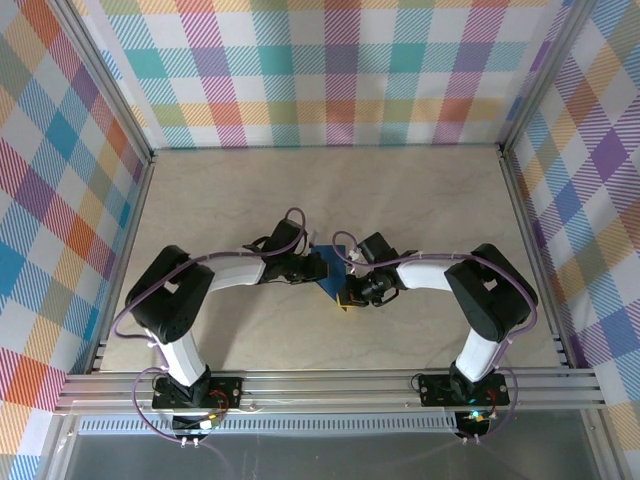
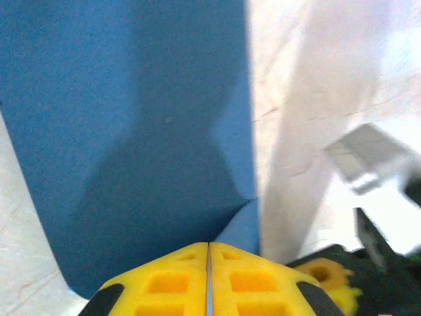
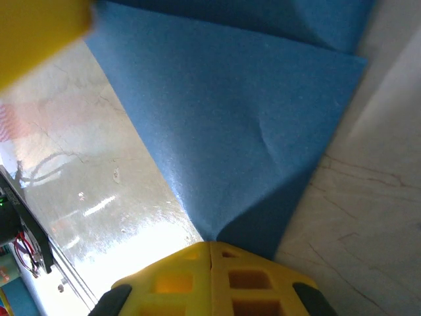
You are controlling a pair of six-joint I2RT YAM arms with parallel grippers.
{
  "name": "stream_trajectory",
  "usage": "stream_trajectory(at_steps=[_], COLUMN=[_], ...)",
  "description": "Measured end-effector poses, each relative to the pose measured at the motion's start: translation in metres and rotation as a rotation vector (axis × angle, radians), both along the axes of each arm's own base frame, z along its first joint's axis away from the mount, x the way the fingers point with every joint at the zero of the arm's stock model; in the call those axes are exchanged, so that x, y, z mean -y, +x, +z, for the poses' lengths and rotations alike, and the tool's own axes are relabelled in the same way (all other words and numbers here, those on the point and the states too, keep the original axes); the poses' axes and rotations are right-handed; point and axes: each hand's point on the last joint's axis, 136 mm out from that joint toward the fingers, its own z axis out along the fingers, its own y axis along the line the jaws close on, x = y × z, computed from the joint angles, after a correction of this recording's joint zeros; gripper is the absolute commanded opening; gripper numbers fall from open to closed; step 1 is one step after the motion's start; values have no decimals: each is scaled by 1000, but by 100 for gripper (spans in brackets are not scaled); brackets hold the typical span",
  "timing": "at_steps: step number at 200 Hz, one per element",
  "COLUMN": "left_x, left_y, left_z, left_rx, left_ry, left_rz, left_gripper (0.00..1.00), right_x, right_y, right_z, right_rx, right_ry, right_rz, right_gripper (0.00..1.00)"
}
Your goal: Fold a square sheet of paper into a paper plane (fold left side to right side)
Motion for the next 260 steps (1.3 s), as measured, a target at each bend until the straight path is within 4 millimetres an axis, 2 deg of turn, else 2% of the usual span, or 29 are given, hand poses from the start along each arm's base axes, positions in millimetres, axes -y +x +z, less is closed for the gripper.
stream_trajectory(at_steps=[19, 41, 64, 91, 131, 193, 260], left_x=[-2, -4, 0, 13, 23, 22, 22], left_y=[-2, -10, -19, -23, -33, -35, -30], left_z=[16, 20, 14, 12, -9, -24, -28], left_rx=[66, 98, 90, 93, 47, 15, -2], left_ry=[-44, -76, -85, -112, -97, -73, -46], left_rz=[3, 3, -6, -28, -45, -41, -14], left_gripper=[11, 11, 11, 11, 10, 10, 9], right_x=[0, 0, 1, 1, 1, 2, 2], right_y=[0, -1, -1, -1, -1, -2, -2], right_z=[-1, -1, -3, -3, -4, -5, -4], right_rx=[1, 2, 1, -2, -5, -9, -24], right_ry=[9, 21, 22, 23, 20, 12, -5], right_rz=[0, 0, -1, -1, -1, 4, 11], right_gripper=[0, 0, 0, 0, 0, 0, 0])
